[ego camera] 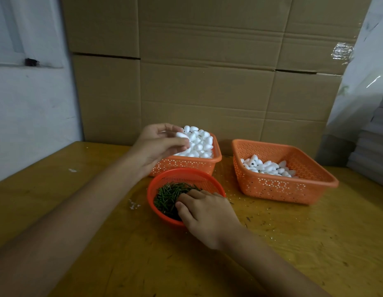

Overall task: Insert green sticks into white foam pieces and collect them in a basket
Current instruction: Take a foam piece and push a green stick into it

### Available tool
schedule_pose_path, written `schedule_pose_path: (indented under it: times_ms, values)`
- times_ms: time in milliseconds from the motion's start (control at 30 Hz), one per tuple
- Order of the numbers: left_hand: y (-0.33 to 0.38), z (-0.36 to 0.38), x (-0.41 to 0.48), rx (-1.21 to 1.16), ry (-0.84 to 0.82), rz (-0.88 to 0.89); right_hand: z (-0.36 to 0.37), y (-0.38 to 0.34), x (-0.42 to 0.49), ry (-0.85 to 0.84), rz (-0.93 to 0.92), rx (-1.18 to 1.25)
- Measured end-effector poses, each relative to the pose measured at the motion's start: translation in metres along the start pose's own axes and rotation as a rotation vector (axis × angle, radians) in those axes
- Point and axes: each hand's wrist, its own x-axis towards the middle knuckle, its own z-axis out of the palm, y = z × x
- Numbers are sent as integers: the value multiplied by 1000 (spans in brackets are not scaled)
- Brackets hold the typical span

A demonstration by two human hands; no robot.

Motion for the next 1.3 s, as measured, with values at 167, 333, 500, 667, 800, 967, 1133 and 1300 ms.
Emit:
schedule_pose_path:
  times_ms: [167, 333, 500, 667, 800, 967, 1133, 1300]
  values:
    - [-15, 4, -44, 69, -62, 73, 0, -1, 0, 21, -9, -4]
    - [-44, -4, -70, 175, 19, 127, 2, 1, 1, 50, -15, -31]
    - [-51, -10, -74, 202, 1, 159, 6, 1, 0, 45, -29, -39]
    - [-52, -8, -76, 195, -48, 227, 5, 1, 1, 60, -23, -39]
    - [-55, -9, -78, 190, -28, 237, 6, 0, 0, 63, -26, -42]
    - [-56, -6, -77, 157, -25, 236, 5, 2, 0, 73, -25, -50]
    - [-56, -7, -77, 110, -22, 238, 3, 0, -1, 62, -23, -21]
    - [-55, -7, -78, 66, -41, 254, 0, -1, -1, 42, -6, -19]
